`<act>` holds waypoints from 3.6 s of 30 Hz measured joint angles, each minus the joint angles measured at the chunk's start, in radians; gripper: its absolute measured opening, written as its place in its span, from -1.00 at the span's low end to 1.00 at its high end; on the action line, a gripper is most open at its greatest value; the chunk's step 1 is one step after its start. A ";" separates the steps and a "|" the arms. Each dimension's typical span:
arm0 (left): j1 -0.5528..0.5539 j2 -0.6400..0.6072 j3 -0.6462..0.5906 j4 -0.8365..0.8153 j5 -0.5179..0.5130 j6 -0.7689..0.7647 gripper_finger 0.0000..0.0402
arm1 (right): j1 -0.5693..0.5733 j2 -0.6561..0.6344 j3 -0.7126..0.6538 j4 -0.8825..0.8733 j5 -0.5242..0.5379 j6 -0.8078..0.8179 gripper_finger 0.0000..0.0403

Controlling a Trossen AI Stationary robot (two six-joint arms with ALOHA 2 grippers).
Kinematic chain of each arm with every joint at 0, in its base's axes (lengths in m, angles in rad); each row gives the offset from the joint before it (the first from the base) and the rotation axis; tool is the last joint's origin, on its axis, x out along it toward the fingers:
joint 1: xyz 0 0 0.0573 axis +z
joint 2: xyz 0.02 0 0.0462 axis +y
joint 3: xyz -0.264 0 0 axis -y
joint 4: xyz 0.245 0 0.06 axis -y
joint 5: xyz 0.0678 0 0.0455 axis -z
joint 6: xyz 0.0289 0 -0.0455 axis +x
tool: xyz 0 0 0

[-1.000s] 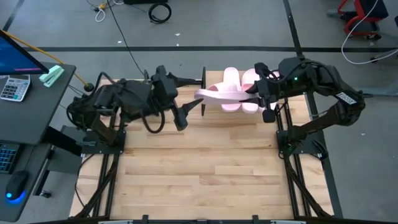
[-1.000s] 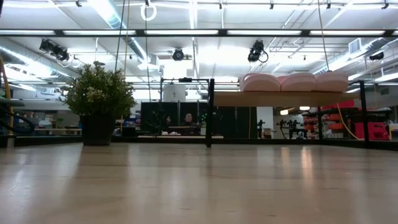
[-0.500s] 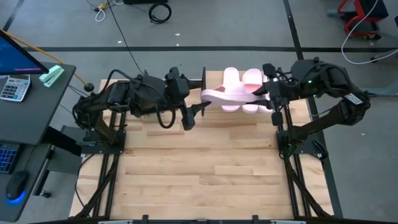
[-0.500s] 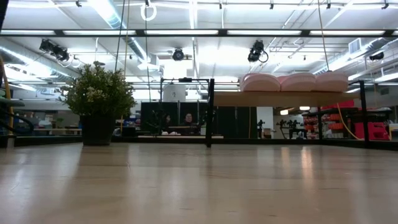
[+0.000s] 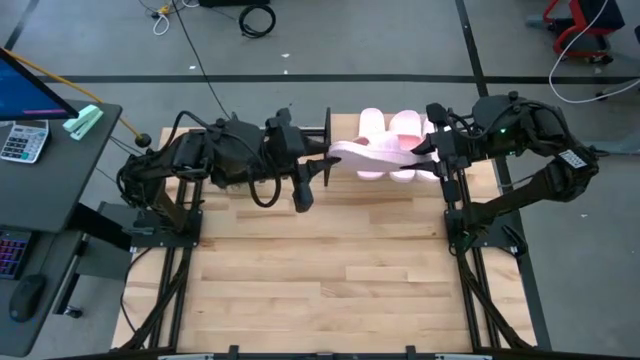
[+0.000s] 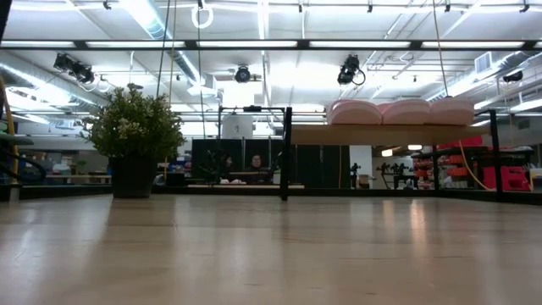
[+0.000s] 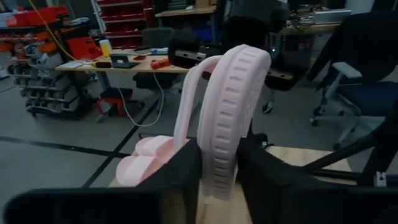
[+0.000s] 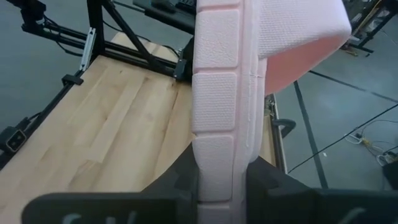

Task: Pick and place slides into the shelf
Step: Put the pink slide on the shelf

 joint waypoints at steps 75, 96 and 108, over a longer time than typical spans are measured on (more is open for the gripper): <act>0.196 0.374 0.001 -0.309 -0.342 0.614 -0.79 | 0.669 0.056 0.000 -0.210 0.406 0.809 0.46; 0.165 0.495 0.002 -0.397 -0.097 0.716 -0.79 | 0.683 0.073 0.000 -0.207 0.412 0.827 0.47; 0.165 0.517 0.000 -0.363 -0.150 0.871 -0.79 | 0.745 0.074 0.000 -0.210 0.445 0.881 0.47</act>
